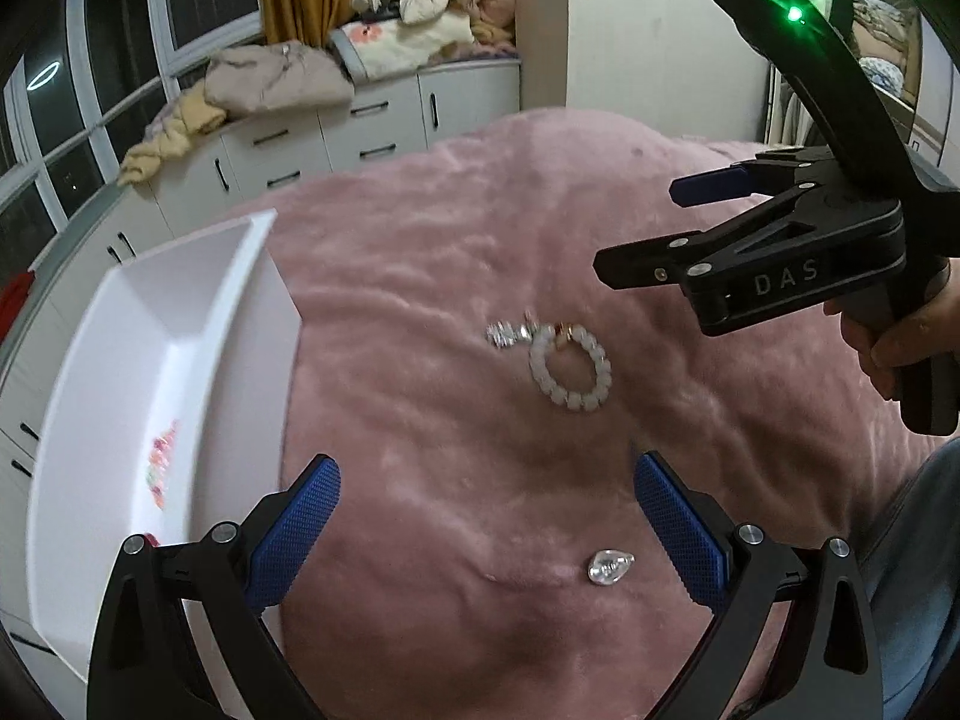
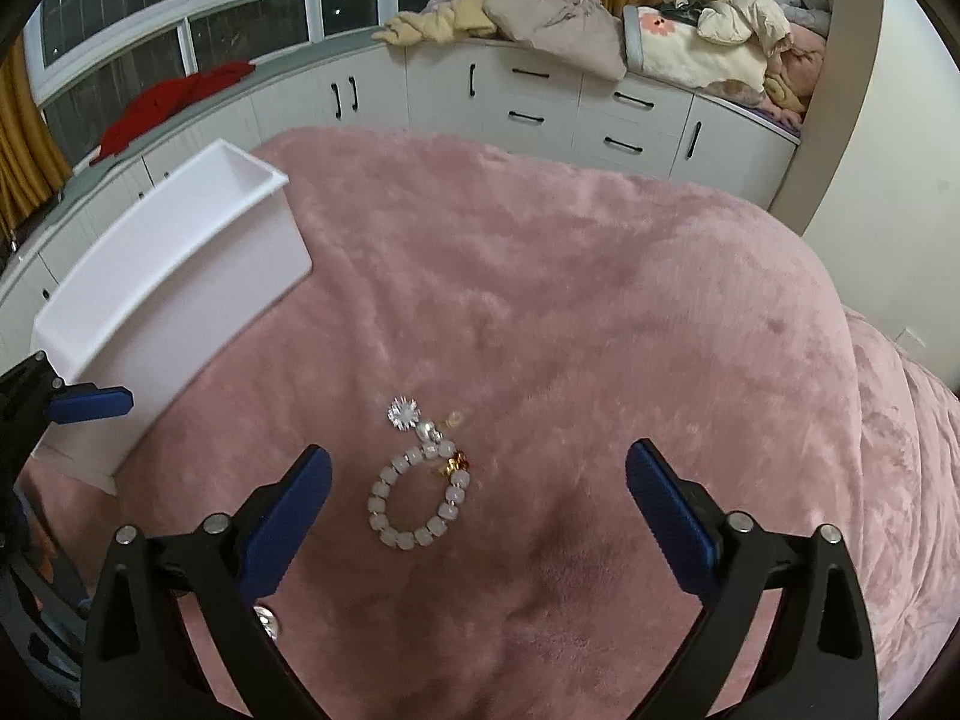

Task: Organize jewelry
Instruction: 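Move both open tools back toward the remaining jewelry on the bed, then grasp the other silver pendant with the left tool while the right tool reaches the white bracelet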

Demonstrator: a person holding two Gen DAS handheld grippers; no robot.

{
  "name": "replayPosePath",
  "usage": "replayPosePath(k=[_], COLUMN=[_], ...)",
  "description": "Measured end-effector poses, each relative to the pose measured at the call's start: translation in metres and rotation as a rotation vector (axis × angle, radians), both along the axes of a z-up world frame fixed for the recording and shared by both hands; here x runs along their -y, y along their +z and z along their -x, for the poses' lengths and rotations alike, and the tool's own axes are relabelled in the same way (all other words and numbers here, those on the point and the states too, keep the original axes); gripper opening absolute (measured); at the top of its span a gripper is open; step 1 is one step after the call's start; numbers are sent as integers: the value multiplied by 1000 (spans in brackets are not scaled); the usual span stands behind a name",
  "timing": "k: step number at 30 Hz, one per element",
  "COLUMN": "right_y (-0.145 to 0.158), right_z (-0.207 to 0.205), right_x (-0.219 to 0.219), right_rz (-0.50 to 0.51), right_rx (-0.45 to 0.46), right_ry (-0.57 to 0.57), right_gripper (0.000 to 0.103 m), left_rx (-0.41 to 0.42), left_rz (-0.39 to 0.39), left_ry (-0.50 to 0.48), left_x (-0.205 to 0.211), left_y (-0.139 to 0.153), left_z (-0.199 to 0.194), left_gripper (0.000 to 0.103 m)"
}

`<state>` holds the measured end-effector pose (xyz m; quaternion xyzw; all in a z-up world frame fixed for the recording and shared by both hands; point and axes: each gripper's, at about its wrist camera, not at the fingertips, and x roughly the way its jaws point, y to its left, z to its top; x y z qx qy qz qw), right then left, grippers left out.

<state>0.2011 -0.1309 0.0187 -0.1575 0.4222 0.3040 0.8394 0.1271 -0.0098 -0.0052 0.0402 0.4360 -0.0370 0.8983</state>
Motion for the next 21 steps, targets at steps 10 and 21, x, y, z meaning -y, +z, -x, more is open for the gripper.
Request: replayPosePath(k=[10, 21], right_y=[-51, -78], right_z=[-11, -15], right_x=[-3, -18], right_rz=[56, 32], right_rx=[-129, -218], right_ry=[-18, 5], right_gripper=[51, 39], left_rx=[-50, -95], left_rz=[-16, -45], left_ry=[-74, -131], left_x=[21, 36], left_y=[-37, -70], left_z=[4, 8], left_gripper=[99, 88])
